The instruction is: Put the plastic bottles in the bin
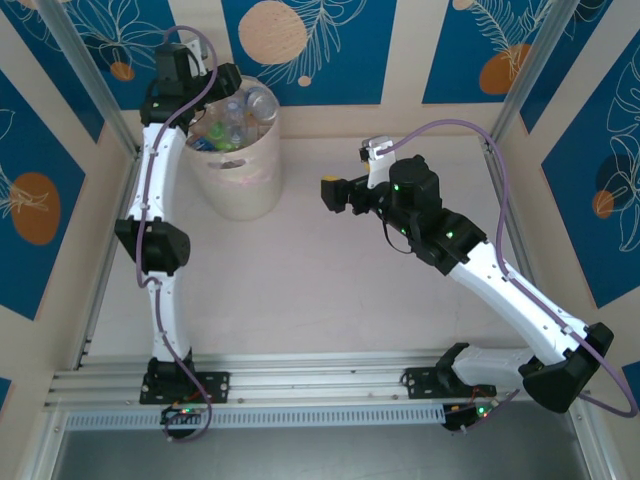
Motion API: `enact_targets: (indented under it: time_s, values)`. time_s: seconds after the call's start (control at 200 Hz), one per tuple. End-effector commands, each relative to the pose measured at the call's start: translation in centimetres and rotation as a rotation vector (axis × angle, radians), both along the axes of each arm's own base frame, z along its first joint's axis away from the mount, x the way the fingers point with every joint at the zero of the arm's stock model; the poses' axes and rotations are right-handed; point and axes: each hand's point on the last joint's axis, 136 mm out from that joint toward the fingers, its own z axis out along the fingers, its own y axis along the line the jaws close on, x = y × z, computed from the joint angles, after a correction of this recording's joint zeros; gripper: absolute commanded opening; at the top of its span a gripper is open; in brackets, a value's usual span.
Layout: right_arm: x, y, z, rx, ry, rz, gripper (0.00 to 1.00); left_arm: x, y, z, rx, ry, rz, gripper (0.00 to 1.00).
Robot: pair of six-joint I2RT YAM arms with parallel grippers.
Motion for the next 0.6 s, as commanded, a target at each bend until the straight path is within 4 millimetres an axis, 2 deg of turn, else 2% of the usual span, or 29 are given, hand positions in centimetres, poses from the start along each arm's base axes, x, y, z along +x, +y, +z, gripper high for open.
enact_targets:
  time_s: [0.0, 0.16, 0.265, 0.355, 0.495, 0.595]
  values:
    - [0.2, 0.3, 0.3, 0.007, -0.015, -0.001, 0.99, -0.2, -0.2, 0.8, 0.066, -0.030, 0.020, 0.66]
    - [0.1, 0.2, 0.3, 0.005, -0.014, -0.003, 0.99, -1.0, -1.6, 1.3, 0.092, -0.045, 0.000, 0.65]
    - [0.1, 0.2, 0.1, 0.005, -0.011, -0.004, 0.99, -1.5, -1.5, 2.1, 0.103, -0.060, 0.012, 0.65]
    - [0.0, 0.0, 0.1, 0.005, -0.012, -0.006, 0.99, -2.0, -1.3, 3.6, 0.110, -0.090, 0.018, 0.64]
    - [0.0, 0.2, 0.2, 0.003, -0.012, 0.000, 0.99, -3.1, -2.8, 6.0, 0.083, -0.154, -0.044, 0.64]
    - [0.1, 0.2, 0.1, 0.003, -0.012, -0.001, 0.99, -3.8, -4.2, 6.8, 0.102, -0.179, -0.078, 0.60]
